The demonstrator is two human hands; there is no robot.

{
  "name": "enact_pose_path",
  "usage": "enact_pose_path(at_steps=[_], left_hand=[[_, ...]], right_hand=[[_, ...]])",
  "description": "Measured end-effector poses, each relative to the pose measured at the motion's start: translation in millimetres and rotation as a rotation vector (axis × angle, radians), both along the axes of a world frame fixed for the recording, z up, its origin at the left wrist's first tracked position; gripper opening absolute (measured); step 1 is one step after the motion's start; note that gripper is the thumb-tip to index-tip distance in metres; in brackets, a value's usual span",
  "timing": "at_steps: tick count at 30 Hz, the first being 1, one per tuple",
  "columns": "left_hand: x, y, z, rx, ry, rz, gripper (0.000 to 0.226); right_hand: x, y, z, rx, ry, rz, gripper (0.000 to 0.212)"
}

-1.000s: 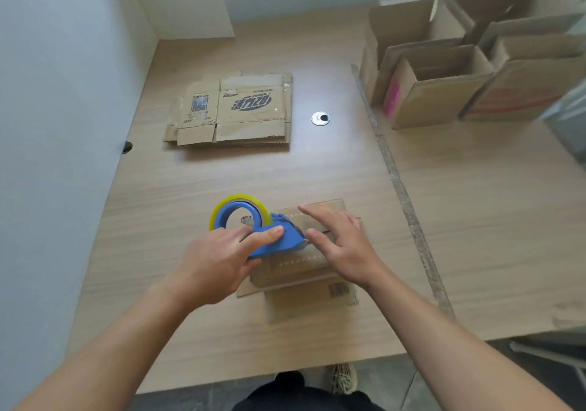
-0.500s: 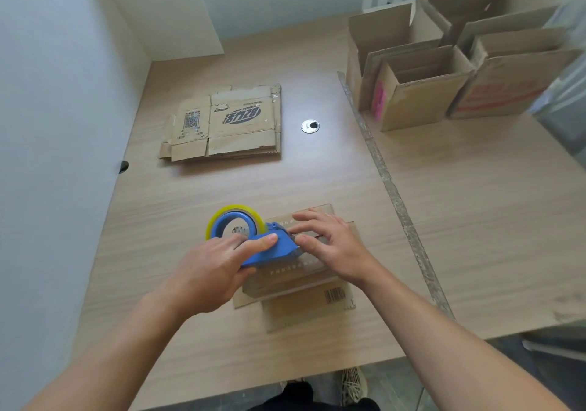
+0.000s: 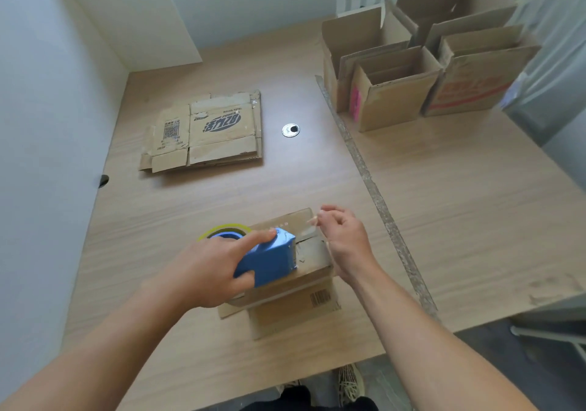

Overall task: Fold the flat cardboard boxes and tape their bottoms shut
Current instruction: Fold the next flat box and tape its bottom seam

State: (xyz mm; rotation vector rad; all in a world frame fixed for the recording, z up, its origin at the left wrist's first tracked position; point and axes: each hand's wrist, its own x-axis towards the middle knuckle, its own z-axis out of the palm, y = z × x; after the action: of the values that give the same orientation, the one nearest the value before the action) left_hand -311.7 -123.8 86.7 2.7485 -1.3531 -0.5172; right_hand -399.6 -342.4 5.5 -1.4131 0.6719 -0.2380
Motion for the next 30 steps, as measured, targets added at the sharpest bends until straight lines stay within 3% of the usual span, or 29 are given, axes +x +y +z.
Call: enact_pose_path(at_steps=[2,8,11,15,20,30], left_hand=[[-0.9,-2.4,-2.5,0.018,-0.039,-0.016,0.071],[-0.1,-7.9,-1.2,0.031,-0.022,0.024,0.072],[-1.4,-6.3,-1.1,0.033,-0.033,0.024,0.07],[0.4,-7.2,0.6,0.043,0.012,0.049,0.071],[0.1,-7.4,-0.5,0.053,0.028,0.065,0.071],[1.3,-7.3,0.6,0.065,0.048,0.073,0.071]], right_hand=[[-4.3,-18.8,-4.4,0.146,0.053,-0.082,0.025],[2.3,-27.9,-3.8,0.211,0.222,-0.02,0.025],[0.6,-27.5,-2.8,0.368,0.262,0.092,0.02],[-1.8,-28.1,-7.8,0.315,0.333,0.19,0.012],[-0.8,-27.4,-9.1,0.35,0.441,0.191,0.017],[4.6,-31.6,-5.4,0.511,0.499,0.155,0.021]])
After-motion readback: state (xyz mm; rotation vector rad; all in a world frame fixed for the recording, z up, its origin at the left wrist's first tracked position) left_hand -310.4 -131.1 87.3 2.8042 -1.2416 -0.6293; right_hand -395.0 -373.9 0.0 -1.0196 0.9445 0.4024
